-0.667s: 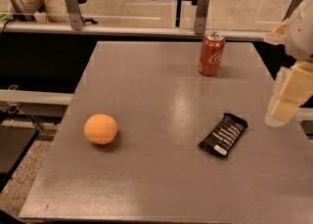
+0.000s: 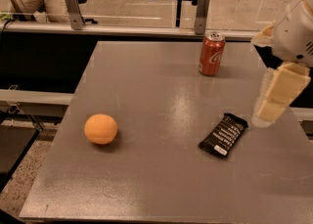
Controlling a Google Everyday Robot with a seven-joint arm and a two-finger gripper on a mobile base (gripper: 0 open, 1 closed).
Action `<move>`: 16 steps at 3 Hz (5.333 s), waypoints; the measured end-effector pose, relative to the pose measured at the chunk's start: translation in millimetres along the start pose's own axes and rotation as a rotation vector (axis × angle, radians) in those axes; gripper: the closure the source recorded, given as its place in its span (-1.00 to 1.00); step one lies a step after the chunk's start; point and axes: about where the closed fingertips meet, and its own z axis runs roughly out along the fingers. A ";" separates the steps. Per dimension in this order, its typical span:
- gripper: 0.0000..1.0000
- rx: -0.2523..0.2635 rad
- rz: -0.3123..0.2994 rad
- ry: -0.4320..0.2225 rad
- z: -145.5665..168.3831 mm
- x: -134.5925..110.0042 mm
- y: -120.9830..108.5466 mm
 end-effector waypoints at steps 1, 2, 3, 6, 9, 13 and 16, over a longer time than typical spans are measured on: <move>-1.00 -0.052 -0.042 -0.075 30.6 -47.8 12.2; -1.00 -0.077 -0.068 -0.104 48.4 -75.4 19.4; -1.00 -0.113 -0.084 -0.153 75.9 -118.8 35.3; -1.00 -0.176 -0.089 -0.220 141.6 -192.2 64.5; -1.00 -0.243 -0.121 -0.306 161.8 -244.7 104.3; 0.43 -0.227 -0.120 -0.263 173.1 -248.1 100.9; 1.00 -0.020 0.151 -0.127 95.8 -119.5 -11.2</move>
Offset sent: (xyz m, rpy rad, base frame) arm 0.0155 0.1244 -0.0495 0.1240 0.0621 0.1543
